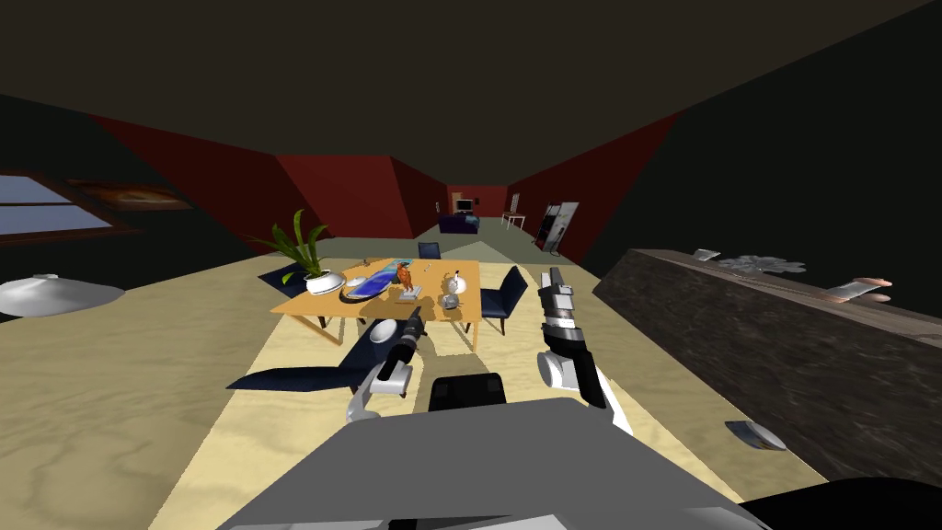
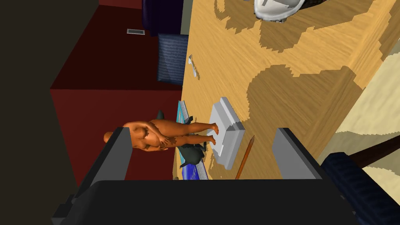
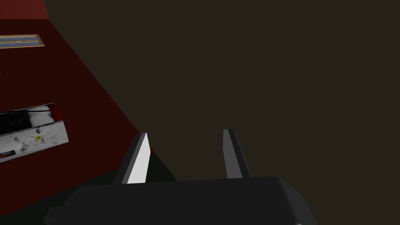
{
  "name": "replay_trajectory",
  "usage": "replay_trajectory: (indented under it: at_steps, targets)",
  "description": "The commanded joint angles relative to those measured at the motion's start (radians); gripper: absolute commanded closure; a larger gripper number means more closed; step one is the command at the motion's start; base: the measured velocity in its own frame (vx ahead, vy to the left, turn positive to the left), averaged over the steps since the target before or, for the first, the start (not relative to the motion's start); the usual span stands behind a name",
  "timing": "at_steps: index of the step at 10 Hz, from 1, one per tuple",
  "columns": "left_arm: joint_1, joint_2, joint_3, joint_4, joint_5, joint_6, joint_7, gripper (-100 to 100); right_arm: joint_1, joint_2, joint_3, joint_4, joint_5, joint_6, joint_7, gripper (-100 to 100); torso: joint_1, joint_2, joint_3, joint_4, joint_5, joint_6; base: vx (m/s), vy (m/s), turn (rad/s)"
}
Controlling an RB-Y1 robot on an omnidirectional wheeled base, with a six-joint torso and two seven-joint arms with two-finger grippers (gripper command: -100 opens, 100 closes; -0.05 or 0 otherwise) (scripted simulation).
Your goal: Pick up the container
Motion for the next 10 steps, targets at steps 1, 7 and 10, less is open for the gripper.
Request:
replay_trajectory:
  at_steps: [1, 7, 10]
  targets:
    - [-0.032, -0.006, -0.004, 0.05, 0.016, 0.043, 0.006, -100, 0.0, 0.0, 0.0, 0.0, 0.0, 0.0, 0.0, 0, 0.0, 0.0, 0.0, 0.0, 0.0, 0.0, 0.068, -0.007, -0.059]
    - [-0.108, -0.036, -0.019, 0.192, 0.071, 0.135, 0.012, -100, 0.0, 0.0, 0.0, 0.0, 0.0, 0.0, 0.0, 0, 0.0, 0.001, 0.0, 0.0, 0.0, 0.0, 0.068, -0.016, -0.066]
    - [-0.144, -0.062, -0.026, 0.254, 0.105, 0.179, 0.011, -100, 0.0, 0.0, 0.0, 0.0, 0.0, 0.0, 0.0, 0, -0.001, -0.001, 0.0, 0.0, 0.0, 0.0, 0.08, -0.015, -0.091]
